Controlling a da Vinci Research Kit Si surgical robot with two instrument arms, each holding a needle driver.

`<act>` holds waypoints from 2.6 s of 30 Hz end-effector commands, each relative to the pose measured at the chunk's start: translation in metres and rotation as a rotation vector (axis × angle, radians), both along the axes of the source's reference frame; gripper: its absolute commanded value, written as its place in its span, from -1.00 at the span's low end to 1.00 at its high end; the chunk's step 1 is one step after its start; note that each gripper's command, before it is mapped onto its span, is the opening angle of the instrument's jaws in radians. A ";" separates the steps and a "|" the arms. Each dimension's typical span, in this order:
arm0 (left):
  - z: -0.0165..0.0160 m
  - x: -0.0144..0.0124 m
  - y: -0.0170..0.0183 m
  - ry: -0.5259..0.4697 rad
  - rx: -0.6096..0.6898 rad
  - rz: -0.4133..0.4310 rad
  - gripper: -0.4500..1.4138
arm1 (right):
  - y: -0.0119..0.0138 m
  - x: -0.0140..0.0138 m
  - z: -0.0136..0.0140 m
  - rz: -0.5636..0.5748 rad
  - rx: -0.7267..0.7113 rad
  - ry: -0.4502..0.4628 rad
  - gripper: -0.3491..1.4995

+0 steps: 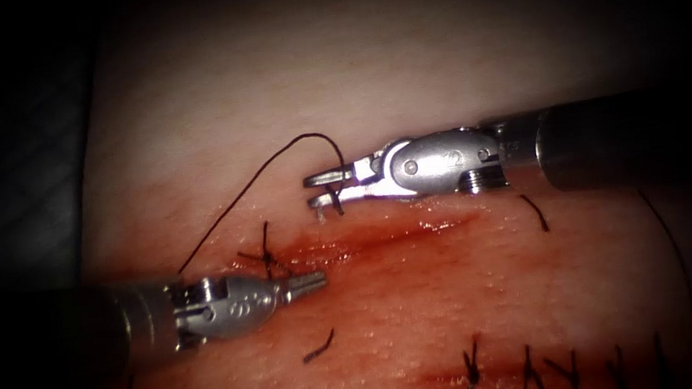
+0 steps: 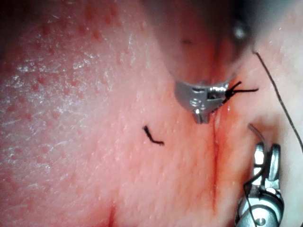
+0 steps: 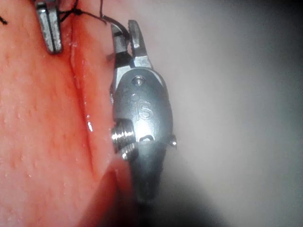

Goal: Wound Closure
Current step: Pierce the needle through the top half of the wound.

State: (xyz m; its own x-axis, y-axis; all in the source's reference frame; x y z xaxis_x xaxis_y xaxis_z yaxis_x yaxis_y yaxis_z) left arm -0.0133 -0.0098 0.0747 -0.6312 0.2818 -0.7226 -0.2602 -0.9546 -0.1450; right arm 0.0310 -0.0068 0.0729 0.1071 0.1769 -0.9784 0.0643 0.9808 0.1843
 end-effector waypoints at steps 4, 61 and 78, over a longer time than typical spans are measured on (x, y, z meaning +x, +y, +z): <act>0.0003 -0.0002 -0.0003 0.003 0.000 0.006 -1.00 | -0.0008 0.0013 0.0005 0.011 0.050 -0.012 -1.00; 0.0012 0.0008 -0.0003 0.012 0.021 0.017 -1.00 | -0.0048 0.0024 -0.0001 0.110 1.525 -0.099 -1.00; 0.0009 0.0007 -0.0004 0.013 0.021 0.015 -1.00 | 0.0007 0.0021 0.0013 0.321 1.005 0.024 0.40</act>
State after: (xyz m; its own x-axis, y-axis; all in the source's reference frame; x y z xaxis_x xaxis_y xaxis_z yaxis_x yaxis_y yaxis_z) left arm -0.0120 -0.0102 0.0751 -0.6457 0.2880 -0.7072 -0.2480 -0.9550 -0.1625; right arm 0.0327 -0.0060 0.0735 -0.0997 0.9152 -0.3905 -0.1652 0.3718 0.9135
